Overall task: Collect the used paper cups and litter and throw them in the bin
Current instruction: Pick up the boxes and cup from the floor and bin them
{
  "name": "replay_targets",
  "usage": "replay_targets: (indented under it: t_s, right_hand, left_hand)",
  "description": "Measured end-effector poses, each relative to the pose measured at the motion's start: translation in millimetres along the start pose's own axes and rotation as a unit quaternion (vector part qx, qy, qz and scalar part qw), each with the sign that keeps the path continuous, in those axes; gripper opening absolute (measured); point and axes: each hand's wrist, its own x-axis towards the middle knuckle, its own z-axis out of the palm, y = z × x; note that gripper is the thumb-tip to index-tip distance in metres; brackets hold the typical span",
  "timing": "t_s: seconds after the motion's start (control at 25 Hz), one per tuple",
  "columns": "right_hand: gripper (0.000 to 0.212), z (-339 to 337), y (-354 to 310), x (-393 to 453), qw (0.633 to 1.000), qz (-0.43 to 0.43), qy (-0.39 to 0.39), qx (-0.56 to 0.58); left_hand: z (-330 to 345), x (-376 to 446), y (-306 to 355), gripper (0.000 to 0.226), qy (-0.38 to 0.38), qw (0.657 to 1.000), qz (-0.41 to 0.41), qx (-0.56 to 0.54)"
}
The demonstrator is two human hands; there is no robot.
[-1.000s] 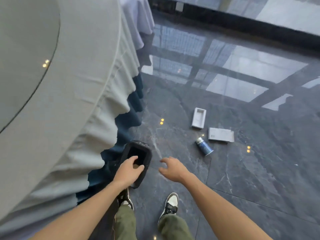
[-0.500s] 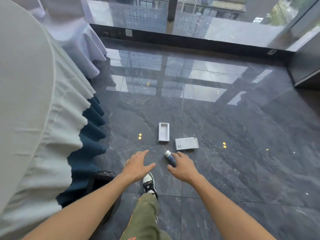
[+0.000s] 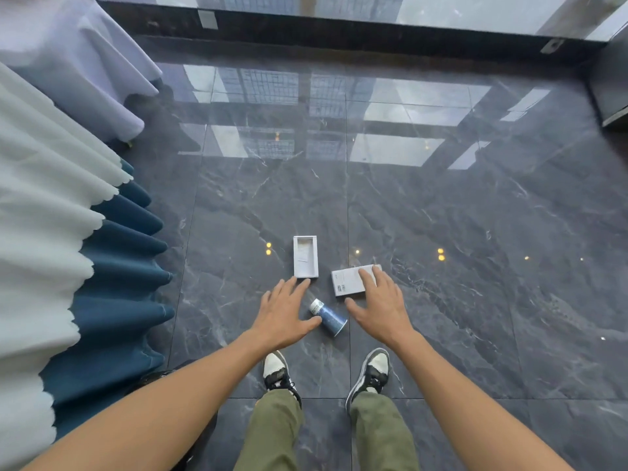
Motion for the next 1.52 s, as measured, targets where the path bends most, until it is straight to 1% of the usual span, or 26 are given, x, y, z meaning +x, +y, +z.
replay_targets:
  t_s: [0.08, 0.16, 0.24, 0.4, 0.56, 0.76, 0.88, 0.96, 1.04, 1.08, 1.16, 1.2, 1.28, 1.36, 1.44, 1.52]
  right_hand:
    - [0.079, 17.8, 22.3, 31.3, 1.0, -0.012, -0.017, -0.014]
    - [0.086, 50.0, 53.4, 70.5, 0.999, -0.019, -0.041, -0.031]
    - [0.089, 87.3, 84.0, 112.7, 0.997, -0.026, -0.047, -0.048]
    - [0.098, 175.1, 136.5, 192.9, 0.989, -0.056, -0.074, -0.114]
    - [0.109, 264.7, 178.9, 273.2, 0.984, -0.054, -0.098, -0.139]
    - [0.122, 354.0, 218.5, 342.9, 0.966, -0.086, -0.138, -0.202]
    - [0.132, 384.1, 236.0, 372.3, 0.959, -0.083, -0.15, -0.226]
    - [0.137, 397.4, 245.7, 387.0, 0.958, -0.087, -0.142, -0.232]
    - [0.143, 403.3, 254.3, 399.0, 0.956, -0.096, -0.135, -0.241]
    - [0.144, 401.7, 256.9, 402.6, 0.955, -0.096, -0.143, -0.241]
    - [0.139, 400.5, 259.3, 405.7, 0.953, -0.095, -0.152, -0.243]
    - [0.131, 399.7, 259.5, 405.8, 0.953, -0.096, -0.145, -0.248]
    - [0.115, 397.2, 260.7, 405.3, 0.957, -0.094, -0.123, -0.247]
    - [0.112, 395.9, 263.1, 401.9, 0.965, -0.073, -0.119, -0.221]
    - [0.107, 393.2, 266.2, 399.9, 0.975, -0.041, -0.12, -0.181]
    - [0.085, 385.9, 269.7, 398.6, 0.985, -0.006, -0.124, -0.117]
  left_hand:
    - [19.2, 34.8, -3.0, 0.093, 0.001, 1.0, -0.007, 0.0]
    - [52.6, 82.1, -7.2, 0.094, 0.005, 1.0, -0.014, -0.004]
    - [85.7, 134.6, -17.6, 0.094, 0.018, 1.0, -0.024, -0.005]
    - [152.3, 236.0, -57.8, 0.095, 0.044, 0.998, -0.035, -0.007]
    - [209.3, 334.8, -102.5, 0.093, 0.066, 0.997, -0.042, -0.009]
    - [270.3, 427.0, -142.9, 0.099, 0.082, 0.996, -0.047, -0.003]
    - [293.7, 464.8, -160.4, 0.097, 0.105, 0.991, -0.075, -0.02]
    - [303.4, 483.6, -171.7, 0.098, 0.128, 0.987, -0.098, -0.03]
    - [310.0, 498.6, -182.0, 0.098, 0.151, 0.979, -0.123, -0.053]
    - [311.2, 503.8, -185.9, 0.099, 0.154, 0.976, -0.135, -0.069]
    - [317.4, 511.7, -196.2, 0.096, 0.146, 0.972, -0.154, -0.103]
    - [319.6, 514.0, -201.4, 0.09, 0.141, 0.969, -0.161, -0.12]
    - [323.2, 517.0, -208.7, 0.071, 0.134, 0.966, -0.173, -0.136]
    - [328.3, 516.4, -212.0, 0.054, 0.129, 0.965, -0.18, -0.137]
    - [333.0, 516.7, -214.1, 0.047, 0.121, 0.962, -0.197, -0.148]
    - [334.6, 517.8, -216.2, 0.044, 0.113, 0.958, -0.208, -0.16]
